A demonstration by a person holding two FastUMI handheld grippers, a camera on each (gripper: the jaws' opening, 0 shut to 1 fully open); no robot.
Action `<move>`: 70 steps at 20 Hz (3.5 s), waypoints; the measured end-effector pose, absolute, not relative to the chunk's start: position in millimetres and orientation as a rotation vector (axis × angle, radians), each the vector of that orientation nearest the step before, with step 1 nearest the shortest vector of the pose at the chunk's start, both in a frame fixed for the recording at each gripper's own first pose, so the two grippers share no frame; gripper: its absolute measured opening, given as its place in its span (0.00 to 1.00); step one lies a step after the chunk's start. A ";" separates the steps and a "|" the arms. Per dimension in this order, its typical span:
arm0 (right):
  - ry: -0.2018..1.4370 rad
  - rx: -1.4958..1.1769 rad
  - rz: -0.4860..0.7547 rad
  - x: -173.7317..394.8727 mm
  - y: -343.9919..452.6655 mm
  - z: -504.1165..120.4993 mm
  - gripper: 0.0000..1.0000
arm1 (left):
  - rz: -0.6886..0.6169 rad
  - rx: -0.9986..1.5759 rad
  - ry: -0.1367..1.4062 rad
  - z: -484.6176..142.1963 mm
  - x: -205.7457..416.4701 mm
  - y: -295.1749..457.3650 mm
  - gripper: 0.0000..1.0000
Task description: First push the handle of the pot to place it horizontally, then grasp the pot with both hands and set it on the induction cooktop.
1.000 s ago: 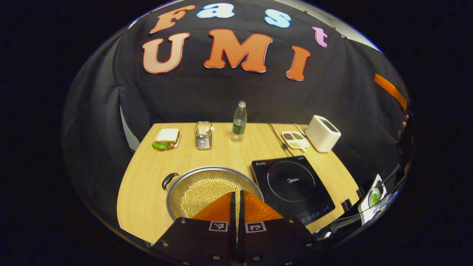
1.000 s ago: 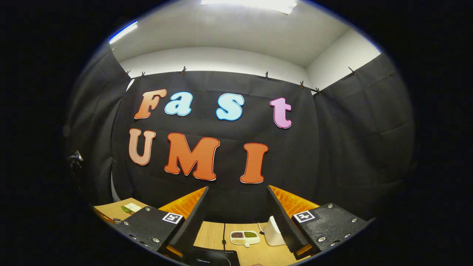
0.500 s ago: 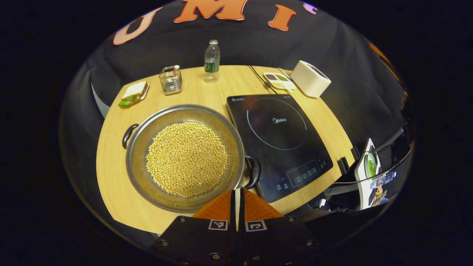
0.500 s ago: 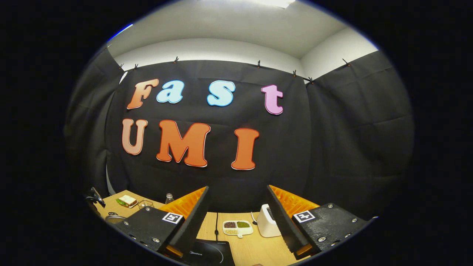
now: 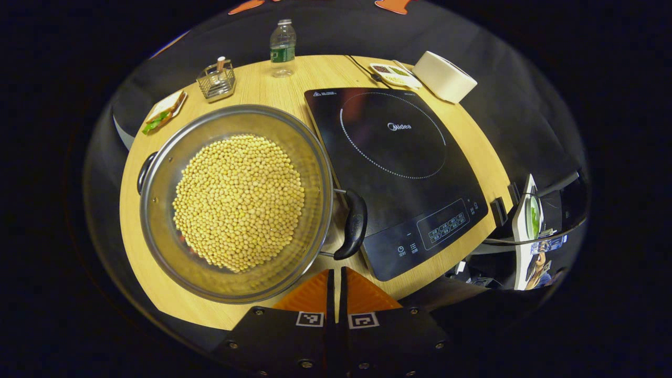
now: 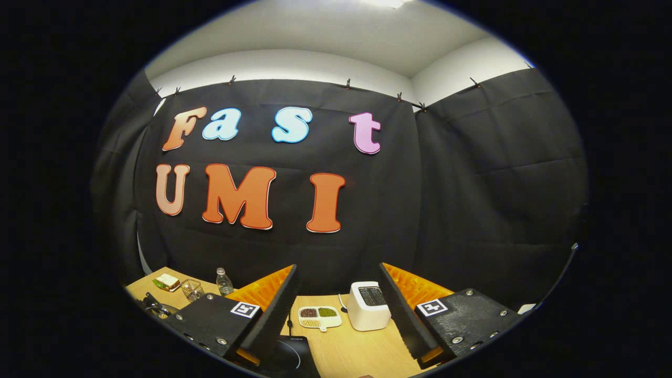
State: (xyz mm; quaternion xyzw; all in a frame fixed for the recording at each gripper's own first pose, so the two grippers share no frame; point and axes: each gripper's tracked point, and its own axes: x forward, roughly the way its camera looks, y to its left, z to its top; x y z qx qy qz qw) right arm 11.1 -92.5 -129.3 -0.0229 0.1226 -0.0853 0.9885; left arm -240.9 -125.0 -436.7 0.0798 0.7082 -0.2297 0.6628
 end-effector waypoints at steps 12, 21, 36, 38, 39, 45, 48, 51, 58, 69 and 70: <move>0.281 -0.083 -0.228 1.1 -112.7 -140.6 0.93 | -0.395 0.062 1.600 -471.3 -211.6 -147.3 0.00; 0.337 -0.101 -0.210 0.9 -102.3 -159.2 0.93 | -0.361 0.058 1.539 -481.6 -182.5 -160.9 0.01; 0.410 -0.079 -0.124 -14.3 -74.0 -186.8 0.93 | -0.321 0.116 1.418 -489.3 -147.8 -173.5 0.02; 0.427 -0.069 -0.116 -15.1 -71.1 -193.9 0.93 | -0.326 0.123 1.412 -487.4 -149.9 -174.9 0.01; 0.436 -0.062 -0.108 -14.9 -68.3 -196.8 0.93 | -0.319 0.113 1.412 -485.7 -150.5 -175.9 0.02; 0.496 -0.012 -0.025 -10.5 -46.3 -223.7 0.93 | -0.268 0.012 1.356 -462.3 -155.5 -160.2 0.02; 0.570 0.039 0.051 -6.1 -20.8 -251.5 0.93 | -0.203 -0.026 1.298 -443.3 -149.8 -142.1 0.02; 0.659 0.089 0.170 -1.5 22.6 -280.1 0.93 | -0.116 -0.059 1.244 -425.2 -147.4 -121.5 0.02; 0.936 0.159 0.498 -37.7 155.8 -336.4 0.92 | 0.199 -0.066 1.136 -368.2 -160.8 -8.3 0.02; 1.188 0.069 0.486 -71.5 267.2 -402.1 0.90 | 0.151 -0.008 1.148 -362.0 -140.5 100.6 0.66; 1.212 0.059 0.469 -73.4 271.0 -406.7 0.90 | 0.130 0.004 1.146 -362.7 -134.6 105.1 0.72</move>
